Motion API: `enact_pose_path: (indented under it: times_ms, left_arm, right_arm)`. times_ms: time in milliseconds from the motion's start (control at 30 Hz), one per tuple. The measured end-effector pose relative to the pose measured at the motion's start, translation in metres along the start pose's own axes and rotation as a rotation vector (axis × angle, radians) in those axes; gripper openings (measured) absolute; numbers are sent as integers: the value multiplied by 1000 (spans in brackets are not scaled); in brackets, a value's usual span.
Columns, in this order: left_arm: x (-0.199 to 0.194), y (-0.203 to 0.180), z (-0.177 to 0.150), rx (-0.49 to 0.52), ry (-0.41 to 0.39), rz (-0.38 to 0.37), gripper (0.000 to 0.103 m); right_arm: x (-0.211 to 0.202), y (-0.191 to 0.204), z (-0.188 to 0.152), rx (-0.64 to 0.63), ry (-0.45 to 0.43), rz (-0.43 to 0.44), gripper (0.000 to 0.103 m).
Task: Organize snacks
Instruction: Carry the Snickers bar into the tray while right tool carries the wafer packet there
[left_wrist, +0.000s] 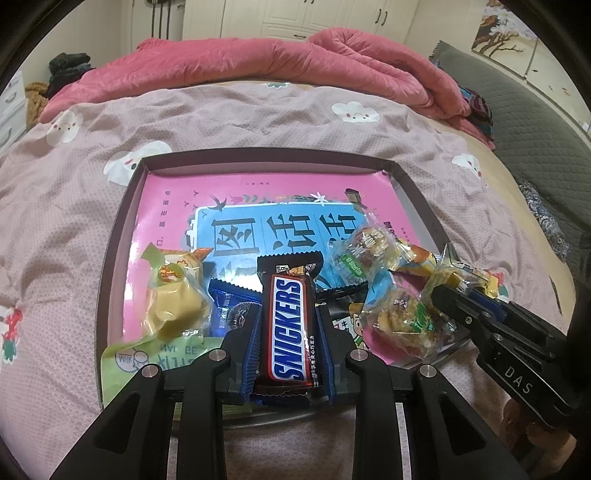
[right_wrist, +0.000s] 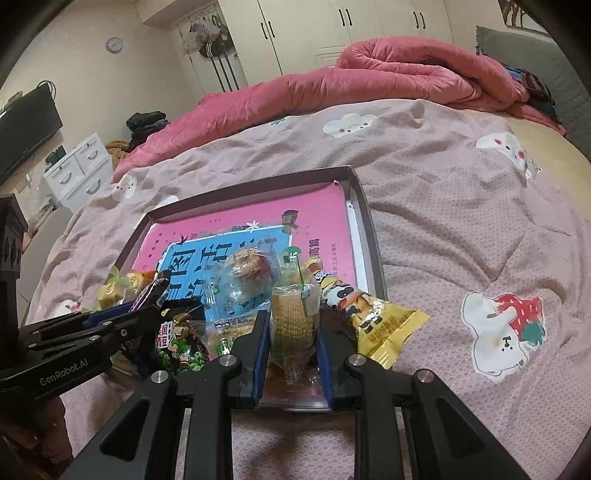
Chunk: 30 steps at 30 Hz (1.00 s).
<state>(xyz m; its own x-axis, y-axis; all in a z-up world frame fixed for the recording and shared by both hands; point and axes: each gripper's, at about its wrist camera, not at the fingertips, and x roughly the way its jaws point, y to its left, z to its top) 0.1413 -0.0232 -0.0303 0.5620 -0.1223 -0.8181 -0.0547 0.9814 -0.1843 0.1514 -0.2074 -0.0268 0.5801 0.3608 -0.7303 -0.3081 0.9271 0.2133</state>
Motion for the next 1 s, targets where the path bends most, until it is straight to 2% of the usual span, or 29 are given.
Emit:
enact_pose_path:
  times_ms: [633, 1000]
  left_arm:
    - [3, 2, 0, -3, 3, -14, 29]
    - [3, 3, 0, -1, 2, -16, 29]
  right_arm:
    - [-5, 3, -1, -3, -11, 24, 26]
    - [-12, 4, -2, -18, -33, 5, 29]
